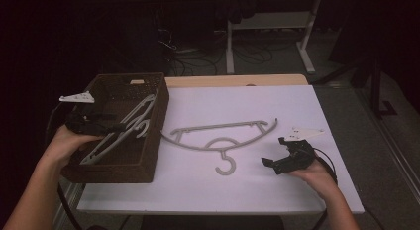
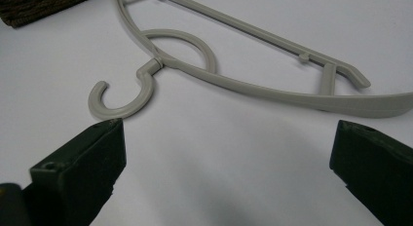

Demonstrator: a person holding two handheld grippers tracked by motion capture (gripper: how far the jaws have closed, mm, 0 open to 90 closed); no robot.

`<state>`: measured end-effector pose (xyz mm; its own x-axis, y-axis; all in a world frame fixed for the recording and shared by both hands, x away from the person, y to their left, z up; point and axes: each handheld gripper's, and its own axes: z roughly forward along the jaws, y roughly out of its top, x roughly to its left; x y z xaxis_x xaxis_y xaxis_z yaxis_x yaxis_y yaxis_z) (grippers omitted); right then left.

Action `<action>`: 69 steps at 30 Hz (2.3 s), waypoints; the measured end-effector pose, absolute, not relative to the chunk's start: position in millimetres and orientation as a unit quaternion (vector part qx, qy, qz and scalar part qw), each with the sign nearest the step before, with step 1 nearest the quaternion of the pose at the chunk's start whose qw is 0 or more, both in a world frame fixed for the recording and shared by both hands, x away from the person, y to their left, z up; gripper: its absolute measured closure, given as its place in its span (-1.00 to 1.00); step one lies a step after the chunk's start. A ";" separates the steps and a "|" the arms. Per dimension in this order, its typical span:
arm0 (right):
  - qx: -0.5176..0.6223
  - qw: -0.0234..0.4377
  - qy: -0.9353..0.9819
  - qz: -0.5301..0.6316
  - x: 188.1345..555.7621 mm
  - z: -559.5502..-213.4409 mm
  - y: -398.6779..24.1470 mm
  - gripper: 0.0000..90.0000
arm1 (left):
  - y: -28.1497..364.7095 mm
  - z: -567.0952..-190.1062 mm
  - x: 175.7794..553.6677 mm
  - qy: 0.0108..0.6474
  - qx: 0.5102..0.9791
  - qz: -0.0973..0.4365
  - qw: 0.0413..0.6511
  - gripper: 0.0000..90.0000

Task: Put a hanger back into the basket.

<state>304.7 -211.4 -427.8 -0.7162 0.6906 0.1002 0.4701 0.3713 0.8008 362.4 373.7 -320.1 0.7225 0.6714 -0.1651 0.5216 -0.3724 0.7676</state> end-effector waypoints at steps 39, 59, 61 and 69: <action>0.349 0.129 0.819 0.437 302.9 -426.4 -212.7 -1.00 | 150.1 -335.6 365.7 0.235 0.861 0.041 0.449 1.00; 0.348 0.127 0.821 0.434 303.2 -427.3 -212.6 -1.00 | 142.7 -438.0 399.2 0.316 0.893 0.068 0.313 1.00; 0.348 0.127 0.821 0.434 303.3 -427.5 -212.4 -1.00 | 141.8 -440.7 399.3 0.315 0.896 0.069 0.306 1.00; 0.348 0.127 0.821 0.434 303.2 -427.4 -212.9 -1.00 | 140.2 -443.7 396.8 0.307 0.904 0.056 0.293 1.00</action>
<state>303.2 -212.9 -427.4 -0.7256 0.6817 0.0941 0.4615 0.3806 0.8013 396.8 140.2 -443.7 0.8058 0.5871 -0.0779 0.5213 -0.6407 0.5637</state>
